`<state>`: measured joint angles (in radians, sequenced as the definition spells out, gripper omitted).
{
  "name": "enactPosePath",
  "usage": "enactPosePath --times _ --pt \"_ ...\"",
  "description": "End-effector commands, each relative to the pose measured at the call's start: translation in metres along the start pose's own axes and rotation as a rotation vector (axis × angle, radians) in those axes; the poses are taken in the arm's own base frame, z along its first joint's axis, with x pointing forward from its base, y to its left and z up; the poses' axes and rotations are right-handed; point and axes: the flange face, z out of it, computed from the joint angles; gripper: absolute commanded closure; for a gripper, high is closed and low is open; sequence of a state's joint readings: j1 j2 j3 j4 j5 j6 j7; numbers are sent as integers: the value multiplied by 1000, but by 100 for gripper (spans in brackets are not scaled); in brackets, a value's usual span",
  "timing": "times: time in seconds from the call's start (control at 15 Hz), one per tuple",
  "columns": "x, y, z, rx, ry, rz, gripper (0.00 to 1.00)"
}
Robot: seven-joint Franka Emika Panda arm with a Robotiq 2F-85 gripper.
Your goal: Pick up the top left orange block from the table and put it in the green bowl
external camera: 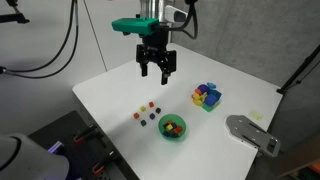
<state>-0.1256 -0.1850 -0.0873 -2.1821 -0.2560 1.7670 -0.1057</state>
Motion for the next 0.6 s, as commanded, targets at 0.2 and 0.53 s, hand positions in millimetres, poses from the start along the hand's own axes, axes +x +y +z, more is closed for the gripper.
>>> enactPosePath --times 0.2,0.53 --pt "2 -4 0 8 6 2 0" --pt "18 -38 6 43 56 -20 0"
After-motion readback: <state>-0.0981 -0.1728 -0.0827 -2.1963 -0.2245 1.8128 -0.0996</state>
